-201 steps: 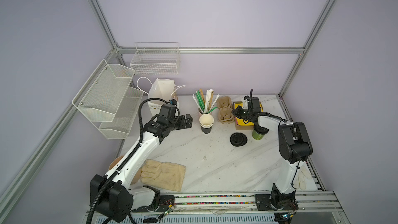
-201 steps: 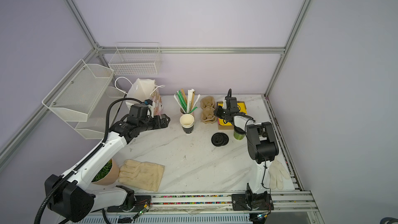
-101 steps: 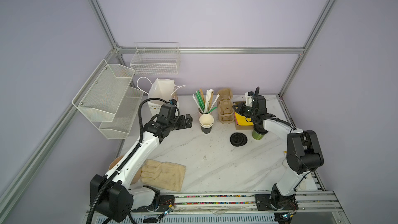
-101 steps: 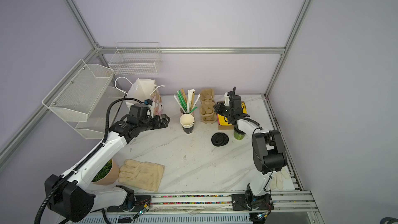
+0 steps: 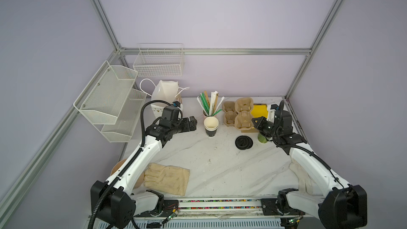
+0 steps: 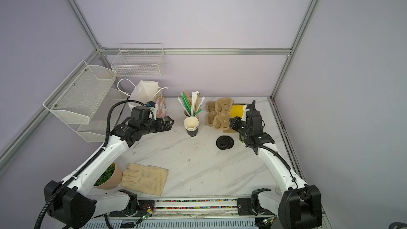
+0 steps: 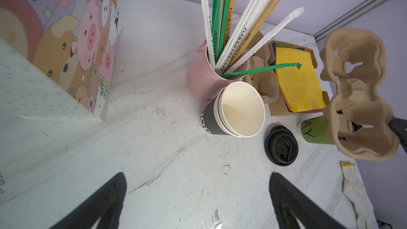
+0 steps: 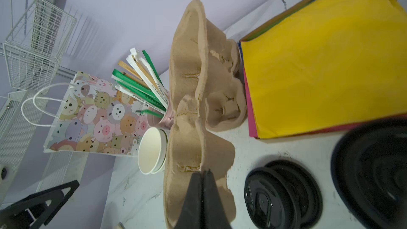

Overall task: Pack a coffee takeout order
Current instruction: Pick up the cup tray from the cup tray, then place the cup tray at the middle-right of the table.

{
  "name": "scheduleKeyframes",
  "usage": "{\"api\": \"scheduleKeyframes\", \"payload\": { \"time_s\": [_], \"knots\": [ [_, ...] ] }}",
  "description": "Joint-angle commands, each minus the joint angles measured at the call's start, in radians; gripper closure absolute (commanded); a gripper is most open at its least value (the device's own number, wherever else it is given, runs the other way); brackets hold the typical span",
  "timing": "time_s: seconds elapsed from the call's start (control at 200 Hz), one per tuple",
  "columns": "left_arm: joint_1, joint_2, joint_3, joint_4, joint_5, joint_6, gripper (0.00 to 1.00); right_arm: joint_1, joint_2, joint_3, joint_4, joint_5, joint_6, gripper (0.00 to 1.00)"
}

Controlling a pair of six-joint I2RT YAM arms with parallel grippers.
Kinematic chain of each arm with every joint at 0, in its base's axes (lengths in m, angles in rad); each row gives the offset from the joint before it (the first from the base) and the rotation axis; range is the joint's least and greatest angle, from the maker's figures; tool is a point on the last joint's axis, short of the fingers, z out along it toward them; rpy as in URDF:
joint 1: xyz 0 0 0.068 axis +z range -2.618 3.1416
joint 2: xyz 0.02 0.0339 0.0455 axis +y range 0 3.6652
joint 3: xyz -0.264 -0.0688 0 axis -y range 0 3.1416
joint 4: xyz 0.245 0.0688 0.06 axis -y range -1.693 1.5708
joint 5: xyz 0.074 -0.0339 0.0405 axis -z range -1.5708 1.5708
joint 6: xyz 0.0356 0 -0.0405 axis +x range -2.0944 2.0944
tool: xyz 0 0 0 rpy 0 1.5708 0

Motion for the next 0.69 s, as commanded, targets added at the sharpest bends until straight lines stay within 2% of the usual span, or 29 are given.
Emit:
{"api": "scheduleKeyframes", "payload": {
  "time_s": [0.0, 0.235, 0.39, 0.69],
  "knots": [
    [0.008, -0.033, -0.038, 0.042, 0.022, 0.002, 0.0, 0.0, -0.117, -0.073, -0.159, -0.028, 0.053, 1.0],
    [0.01, -0.028, -0.041, 0.044, 0.028, -0.001, 0.0, 0.003, -0.3, -0.058, -0.494, -0.033, 0.086, 1.0],
    [0.012, -0.028, -0.04, 0.046, 0.029, -0.002, 0.0, 0.002, -0.335, -0.046, -0.694, -0.01, 0.096, 1.0],
    [0.013, -0.032, -0.041, 0.046, 0.02, -0.002, 0.0, 0.003, -0.478, -0.143, -0.814, -0.032, 0.147, 1.0]
  ]
}}
